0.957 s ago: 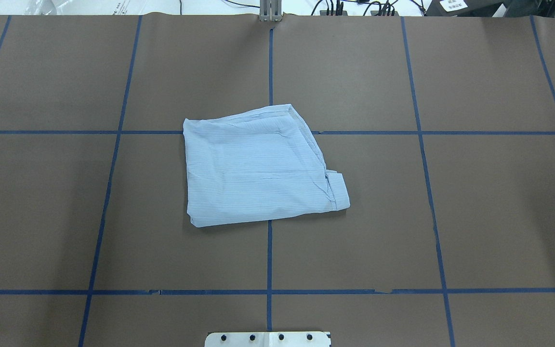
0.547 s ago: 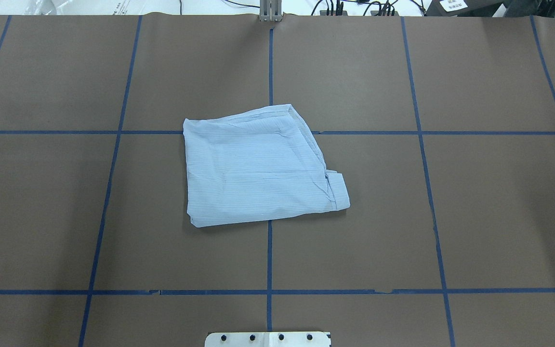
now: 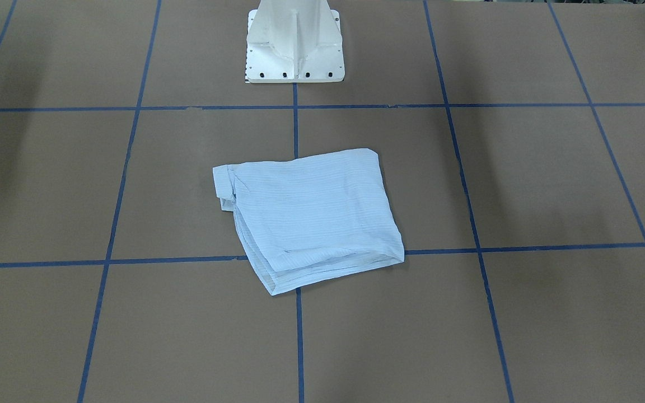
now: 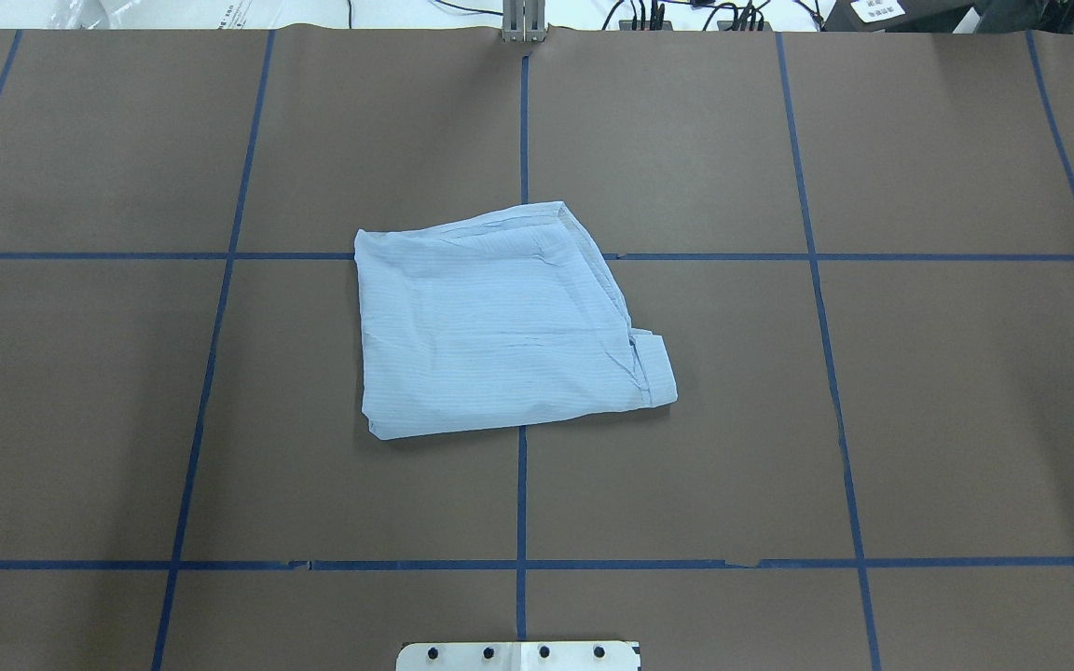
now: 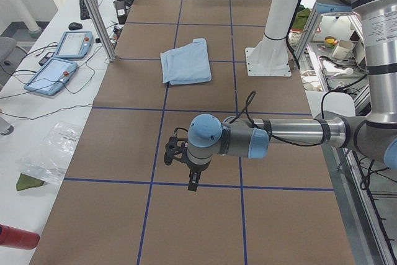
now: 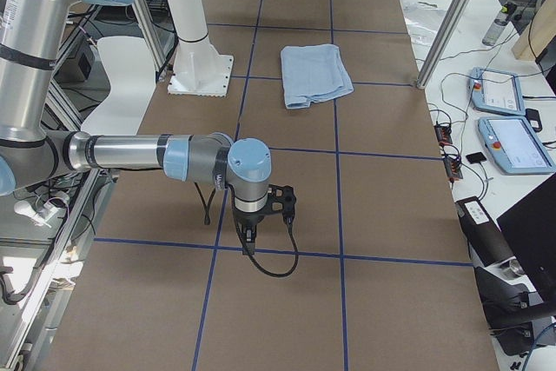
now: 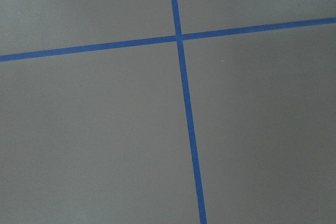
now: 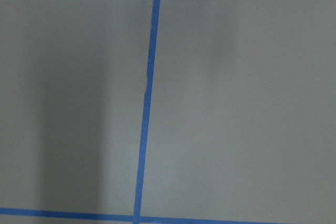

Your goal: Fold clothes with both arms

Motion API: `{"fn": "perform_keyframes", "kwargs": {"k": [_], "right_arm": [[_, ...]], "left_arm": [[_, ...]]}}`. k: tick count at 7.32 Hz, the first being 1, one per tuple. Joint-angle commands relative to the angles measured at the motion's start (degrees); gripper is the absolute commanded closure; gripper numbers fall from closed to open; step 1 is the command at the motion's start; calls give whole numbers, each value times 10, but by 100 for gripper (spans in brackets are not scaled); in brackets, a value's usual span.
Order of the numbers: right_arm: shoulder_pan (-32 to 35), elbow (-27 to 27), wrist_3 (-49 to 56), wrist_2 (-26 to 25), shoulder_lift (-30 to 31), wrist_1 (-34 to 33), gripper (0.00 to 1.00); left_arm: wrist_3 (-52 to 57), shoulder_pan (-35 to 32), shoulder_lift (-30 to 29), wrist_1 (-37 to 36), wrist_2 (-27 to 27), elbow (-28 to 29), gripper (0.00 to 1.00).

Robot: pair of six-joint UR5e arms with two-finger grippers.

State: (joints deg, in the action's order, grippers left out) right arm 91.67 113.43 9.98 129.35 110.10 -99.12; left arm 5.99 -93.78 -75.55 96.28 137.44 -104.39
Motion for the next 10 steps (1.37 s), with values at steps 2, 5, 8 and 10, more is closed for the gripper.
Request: {"fn": "perform_keyframes", "kwargs": {"k": [2, 5, 8, 10], "right_arm": [[0, 0, 1, -1, -1, 1, 0], [0, 1, 0, 0, 2, 1, 0], [0, 1, -1, 1, 2, 0, 0], [0, 0, -1, 1, 2, 0, 0]], "left_arm": [[0, 0, 4, 0, -1, 2, 0], [-3, 0, 5, 0, -1, 9, 0], [-4, 0, 5, 0, -1, 17, 0], [0, 0, 5, 0, -1, 25, 0]]}}
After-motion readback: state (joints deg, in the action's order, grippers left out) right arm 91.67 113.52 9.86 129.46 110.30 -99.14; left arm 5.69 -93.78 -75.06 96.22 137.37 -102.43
